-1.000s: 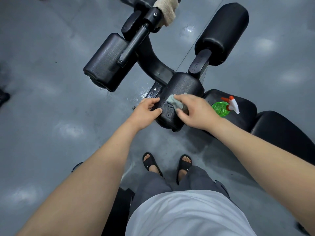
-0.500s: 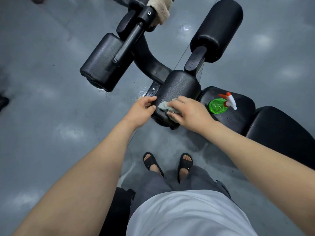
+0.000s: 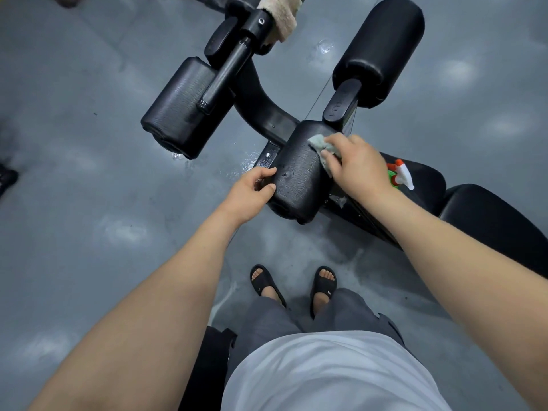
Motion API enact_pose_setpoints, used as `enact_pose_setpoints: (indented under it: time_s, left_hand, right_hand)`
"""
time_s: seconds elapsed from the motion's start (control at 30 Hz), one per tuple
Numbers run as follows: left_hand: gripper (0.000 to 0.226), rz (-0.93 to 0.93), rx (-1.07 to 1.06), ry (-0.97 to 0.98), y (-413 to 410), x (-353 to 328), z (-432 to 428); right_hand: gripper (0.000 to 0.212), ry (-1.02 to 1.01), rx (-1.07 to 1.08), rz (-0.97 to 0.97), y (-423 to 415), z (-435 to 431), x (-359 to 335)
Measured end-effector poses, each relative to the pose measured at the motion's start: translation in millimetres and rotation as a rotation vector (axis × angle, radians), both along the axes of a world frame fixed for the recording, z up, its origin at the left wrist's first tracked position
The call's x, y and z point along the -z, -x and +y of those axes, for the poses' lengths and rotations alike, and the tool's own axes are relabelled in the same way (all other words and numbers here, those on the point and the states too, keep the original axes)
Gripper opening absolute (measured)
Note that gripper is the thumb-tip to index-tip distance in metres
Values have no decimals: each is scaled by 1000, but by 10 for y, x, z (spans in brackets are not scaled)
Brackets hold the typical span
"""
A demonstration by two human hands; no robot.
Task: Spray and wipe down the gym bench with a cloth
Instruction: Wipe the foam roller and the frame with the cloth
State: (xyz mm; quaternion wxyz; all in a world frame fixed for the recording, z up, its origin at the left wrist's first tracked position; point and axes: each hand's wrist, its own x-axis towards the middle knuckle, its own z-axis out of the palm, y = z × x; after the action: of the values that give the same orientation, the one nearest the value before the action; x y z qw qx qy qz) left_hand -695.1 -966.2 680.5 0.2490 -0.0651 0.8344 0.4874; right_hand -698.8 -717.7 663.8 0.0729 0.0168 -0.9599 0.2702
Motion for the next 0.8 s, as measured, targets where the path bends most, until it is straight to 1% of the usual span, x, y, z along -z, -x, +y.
enact_pose_setpoints:
  time_s: [0.07, 0.17, 0.27, 0.33, 0.4, 0.43, 0.5, 0.57, 0.63, 0.67, 0.73, 0.8]
  left_hand:
    - [31, 12, 10, 32, -5, -17, 13]
    - [29, 44, 15, 64, -11, -43, 28]
    - [29, 53, 28, 63, -10, -67, 31]
    - [29, 58, 39, 72, 4, -71, 33]
    - [26, 53, 23, 77, 27, -67, 44]
    - [27, 49, 22, 76, 38, -60, 44]
    - [33, 62, 36, 81, 47, -38, 32]
    - [39, 80, 59, 72, 36, -29, 23]
    - [39, 80, 71, 55, 27, -28, 13]
    - [38, 80, 65, 51, 25, -23, 4]
    - [36, 85, 54, 38, 27, -5, -6]
    - [36, 65, 33, 39, 36, 38, -21]
  right_hand:
    - [33, 23, 18, -8, 16, 6, 14]
    - [34, 88, -51, -1, -112, -73, 16]
    - [33, 104, -186, 15, -318, -236, 27]
    - [32, 104, -320, 14, -434, -331, 30]
    - [33, 66, -433, 28, -475, -345, 38]
    - [34, 33, -457, 38, -451, -324, 35]
    - [32, -12, -409, 50, -350, -270, 19]
    - [29, -8, -268, 52, -236, -239, -9]
    - [29, -15, -155, 30, -168, -263, -42]
    - [29, -23, -142, 20, -164, -296, -56]
    - [31, -11, -203, 18, -226, -368, -73]
    - [32, 10, -350, 18, -350, -423, -78]
